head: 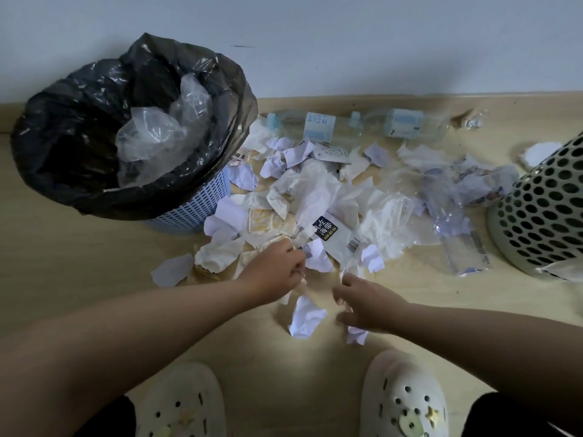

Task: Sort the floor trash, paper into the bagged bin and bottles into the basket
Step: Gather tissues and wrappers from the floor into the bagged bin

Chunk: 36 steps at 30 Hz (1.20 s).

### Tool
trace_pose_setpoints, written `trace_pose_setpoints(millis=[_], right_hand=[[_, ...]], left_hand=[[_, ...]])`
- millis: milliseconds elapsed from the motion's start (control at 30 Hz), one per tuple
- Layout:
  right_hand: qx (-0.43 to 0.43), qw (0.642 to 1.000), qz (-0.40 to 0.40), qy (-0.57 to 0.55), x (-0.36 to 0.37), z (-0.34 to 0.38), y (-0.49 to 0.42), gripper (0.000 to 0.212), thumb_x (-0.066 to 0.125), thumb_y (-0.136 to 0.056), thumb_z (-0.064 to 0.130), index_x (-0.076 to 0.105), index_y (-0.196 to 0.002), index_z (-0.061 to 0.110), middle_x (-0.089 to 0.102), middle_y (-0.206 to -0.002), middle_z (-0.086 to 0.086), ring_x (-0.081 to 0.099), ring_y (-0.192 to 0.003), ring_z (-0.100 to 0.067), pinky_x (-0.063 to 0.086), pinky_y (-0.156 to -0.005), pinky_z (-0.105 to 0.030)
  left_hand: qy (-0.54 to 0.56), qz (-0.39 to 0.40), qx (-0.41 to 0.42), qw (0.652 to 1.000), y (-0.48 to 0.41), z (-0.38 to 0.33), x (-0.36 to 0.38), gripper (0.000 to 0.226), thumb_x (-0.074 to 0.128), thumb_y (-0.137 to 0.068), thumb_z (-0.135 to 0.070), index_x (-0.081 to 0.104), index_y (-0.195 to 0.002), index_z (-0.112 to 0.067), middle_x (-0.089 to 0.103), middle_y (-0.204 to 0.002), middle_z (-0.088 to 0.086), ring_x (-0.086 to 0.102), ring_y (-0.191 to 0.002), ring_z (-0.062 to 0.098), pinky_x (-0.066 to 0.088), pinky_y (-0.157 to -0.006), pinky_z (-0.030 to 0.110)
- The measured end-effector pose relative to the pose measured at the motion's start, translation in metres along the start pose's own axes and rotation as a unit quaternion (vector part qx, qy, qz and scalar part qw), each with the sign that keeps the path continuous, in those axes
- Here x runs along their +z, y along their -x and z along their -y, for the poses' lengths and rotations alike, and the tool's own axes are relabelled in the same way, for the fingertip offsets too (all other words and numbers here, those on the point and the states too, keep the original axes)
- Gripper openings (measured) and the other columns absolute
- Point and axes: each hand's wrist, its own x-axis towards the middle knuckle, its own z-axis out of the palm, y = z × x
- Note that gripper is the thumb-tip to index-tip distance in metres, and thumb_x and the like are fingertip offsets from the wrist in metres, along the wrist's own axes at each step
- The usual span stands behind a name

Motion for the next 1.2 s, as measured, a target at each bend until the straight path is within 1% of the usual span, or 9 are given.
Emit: trace_pose_setpoints(millis=[167,267,333,467,700,800,967,1067,1200], right_hand=[[0.036,0.998,-0.056,0.007,-0.012,-0.017,0.017,0.031,0.053,-0.088,0.034,0.051,-0.116,0.021,0.046,-0.115,-0.003,0.055,-0.097,-0.026,0.035,-0.066,-0.026],[0.021,0.999,-0.018,0.028,-0.004,-0.021,0.027,0.039,0.054,-0.088,0.037,0.046,-0.125,0.029,0.045,-0.118,-0.001,0.055,-0.101,-0.024,0.035,-0.068,-0.025],[-0.004,0.998,0.021,0.056,0.008,-0.014,0.029,0.047,0.055,-0.087,0.039,0.040,-0.131,0.033,0.043,-0.122,-0.003,0.054,-0.104,-0.023,0.036,-0.070,-0.026],[-0.015,0.995,0.049,0.088,0.024,0.006,0.016,0.041,0.048,-0.092,0.022,0.042,-0.133,0.026,0.041,-0.128,-0.010,0.047,-0.115,-0.027,0.031,-0.071,-0.031],[0.004,0.999,0.039,0.019,-0.003,0.010,0.005,0.020,0.041,-0.093,0.017,0.049,-0.112,0.014,0.050,-0.118,-0.008,0.056,-0.099,-0.030,0.038,-0.071,-0.032],[0.078,0.995,-0.027,-0.057,-0.020,-0.010,0.015,0.009,0.045,-0.087,0.018,0.037,-0.089,0.020,0.057,-0.099,-0.007,0.049,-0.081,-0.029,0.032,-0.064,-0.029],[0.205,0.974,-0.047,-0.083,-0.017,-0.051,0.035,0.015,0.045,-0.083,0.014,0.032,-0.087,0.019,0.044,-0.071,0.005,0.044,-0.070,-0.025,0.027,-0.050,-0.027],[0.217,0.971,-0.018,-0.100,-0.003,-0.051,0.038,0.018,0.048,-0.082,0.020,0.033,-0.092,0.021,0.050,-0.076,0.005,0.045,-0.070,-0.022,0.029,-0.053,-0.027],[0.180,0.979,0.006,-0.091,0.018,-0.033,0.024,0.045,0.057,-0.080,0.044,0.036,-0.115,0.024,0.062,-0.105,0.001,0.058,-0.092,-0.025,0.035,-0.065,-0.028]], left_hand=[[0.004,0.006,-0.037,0.999,-0.001,-0.009,0.001,0.017,0.038,-0.094,-0.010,0.054,-0.093,-0.011,0.043,-0.093,-0.002,0.046,-0.083,0.020,0.030,-0.064,0.027],[-0.043,0.008,-0.077,0.996,-0.003,-0.017,0.000,0.018,0.033,-0.095,-0.016,0.049,-0.092,-0.022,0.055,-0.088,0.001,0.052,-0.081,0.025,0.032,-0.062,0.029],[-0.075,-0.003,-0.118,0.990,-0.008,-0.022,0.002,0.023,0.030,-0.096,-0.023,0.050,-0.107,-0.021,0.061,-0.102,0.004,0.055,-0.087,0.025,0.035,-0.066,0.030],[-0.108,0.049,-0.160,0.980,-0.020,-0.024,0.008,0.043,0.039,-0.092,-0.047,0.037,-0.126,-0.020,0.047,-0.123,0.009,0.050,-0.109,0.029,0.036,-0.076,0.034],[-0.178,0.129,-0.113,0.969,-0.023,-0.026,0.028,0.062,0.053,-0.087,-0.025,0.021,-0.140,-0.036,0.029,-0.133,0.008,0.039,-0.115,0.029,0.038,-0.081,0.033],[-0.196,0.132,-0.073,0.969,-0.014,-0.025,0.035,0.046,0.047,-0.091,-0.027,0.033,-0.135,-0.030,0.031,-0.136,0.008,0.040,-0.118,0.030,0.040,-0.085,0.036],[-0.288,0.138,0.004,0.948,-0.010,-0.014,0.037,0.034,0.039,-0.095,-0.016,0.042,-0.128,-0.011,0.038,-0.132,0.009,0.040,-0.115,0.029,0.036,-0.082,0.032],[-0.274,0.124,-0.004,0.954,-0.011,-0.007,0.038,0.031,0.039,-0.094,-0.012,0.041,-0.125,-0.010,0.044,-0.124,0.010,0.043,-0.109,0.027,0.030,-0.074,0.029],[-0.170,0.060,-0.032,0.983,-0.014,-0.007,0.027,0.023,0.039,-0.096,-0.029,0.051,-0.100,-0.010,0.047,-0.100,0.006,0.041,-0.094,0.022,0.027,-0.068,0.027]])
